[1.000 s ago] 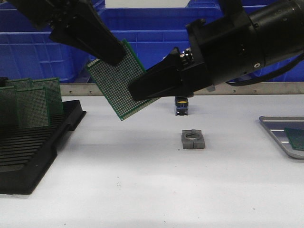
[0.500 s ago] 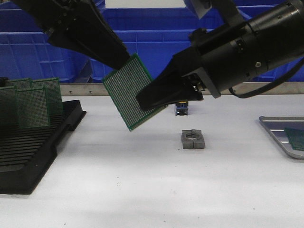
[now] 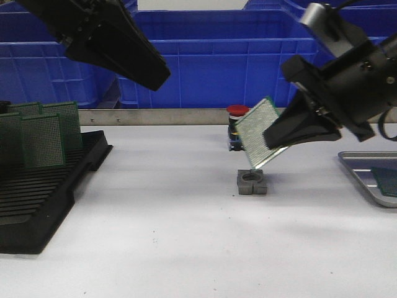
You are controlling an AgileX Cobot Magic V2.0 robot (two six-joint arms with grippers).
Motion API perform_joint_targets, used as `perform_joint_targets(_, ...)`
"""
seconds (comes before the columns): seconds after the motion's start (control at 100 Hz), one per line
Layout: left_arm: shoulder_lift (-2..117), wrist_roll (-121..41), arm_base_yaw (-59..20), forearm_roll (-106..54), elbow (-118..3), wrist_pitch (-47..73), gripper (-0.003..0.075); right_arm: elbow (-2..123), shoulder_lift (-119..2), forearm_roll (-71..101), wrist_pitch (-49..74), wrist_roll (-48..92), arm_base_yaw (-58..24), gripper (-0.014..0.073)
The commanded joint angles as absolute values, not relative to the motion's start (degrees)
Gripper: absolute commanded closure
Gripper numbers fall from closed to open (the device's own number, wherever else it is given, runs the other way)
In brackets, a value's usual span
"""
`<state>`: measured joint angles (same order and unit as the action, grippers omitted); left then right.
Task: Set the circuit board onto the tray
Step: 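Move the board with the right gripper onto the metal tray and release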
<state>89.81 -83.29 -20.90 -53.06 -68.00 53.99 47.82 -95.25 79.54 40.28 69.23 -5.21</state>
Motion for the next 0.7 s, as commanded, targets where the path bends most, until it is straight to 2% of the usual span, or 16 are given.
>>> perform_joint_targets(0.0, 87.69, -82.63, -21.44, -56.75, -69.7, 53.64, 0.0192, 49.15, -93.33, 81.0, 41.51, 68.03, 0.23, 0.0662)
perform_joint_targets(0.34, 87.69, -82.63, -21.44, -56.75, -69.7, 53.57, 0.0195, 48.08, -93.35, 80.74, 41.37, 68.03, 18.3, 0.0662)
perform_joint_targets(0.61, 87.69, -82.63, -21.44, -56.75, -69.7, 53.57, 0.0195, 47.46, -93.45, 80.18, 39.43, 68.03, 20.38, 0.0653)
perform_joint_targets(0.69, 87.69, -82.63, -21.44, -56.75, -69.7, 53.57, 0.0195, 47.46, -93.45, 80.18, 39.01, 68.03, 20.38, 0.0571)
